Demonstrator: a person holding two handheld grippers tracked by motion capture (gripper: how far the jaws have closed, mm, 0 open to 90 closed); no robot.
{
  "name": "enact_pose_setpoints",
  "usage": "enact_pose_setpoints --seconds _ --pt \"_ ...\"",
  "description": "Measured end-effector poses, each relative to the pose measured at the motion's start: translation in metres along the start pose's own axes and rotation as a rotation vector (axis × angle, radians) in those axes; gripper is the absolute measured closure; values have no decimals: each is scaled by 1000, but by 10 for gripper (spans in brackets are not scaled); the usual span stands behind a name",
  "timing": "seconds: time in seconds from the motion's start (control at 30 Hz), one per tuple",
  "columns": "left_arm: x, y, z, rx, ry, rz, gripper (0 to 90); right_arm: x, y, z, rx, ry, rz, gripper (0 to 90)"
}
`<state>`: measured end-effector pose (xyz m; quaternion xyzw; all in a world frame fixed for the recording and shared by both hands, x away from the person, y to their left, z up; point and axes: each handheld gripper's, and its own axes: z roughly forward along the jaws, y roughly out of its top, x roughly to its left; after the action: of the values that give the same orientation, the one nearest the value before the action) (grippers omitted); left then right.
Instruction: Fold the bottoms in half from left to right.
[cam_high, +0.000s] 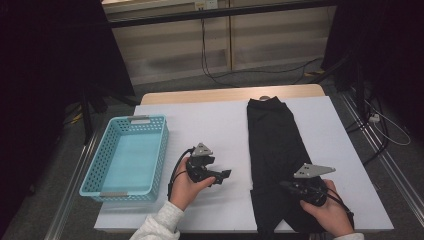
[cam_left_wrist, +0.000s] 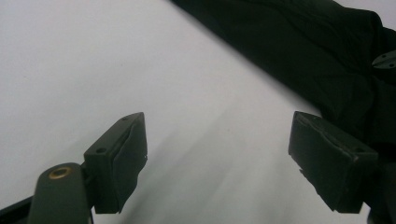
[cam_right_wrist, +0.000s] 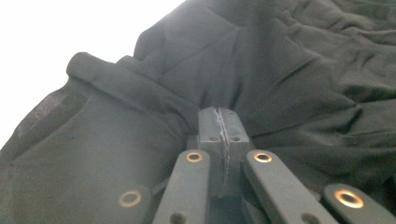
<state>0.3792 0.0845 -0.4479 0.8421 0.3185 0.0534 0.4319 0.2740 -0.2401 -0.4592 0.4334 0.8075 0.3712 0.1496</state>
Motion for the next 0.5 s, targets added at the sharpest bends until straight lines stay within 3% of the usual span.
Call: enact_pose_setpoints --seconds 0.07,0.2,0.4,0.5 --pt "0 0 -1 6 -6 -3 201 -2 1 -4 -8 -4 -8 900" --pt "0 0 -2 -2 -4 -7 205 -15 4 -29 -99 -21 33 900" --pt "1 1 -2 -5 -2 -13 206 -31 -7 -55 -152 -46 46 900" --pt "0 2 -3 -13 -3 -14 207 -36 -12 -61 -153 -63 50 900"
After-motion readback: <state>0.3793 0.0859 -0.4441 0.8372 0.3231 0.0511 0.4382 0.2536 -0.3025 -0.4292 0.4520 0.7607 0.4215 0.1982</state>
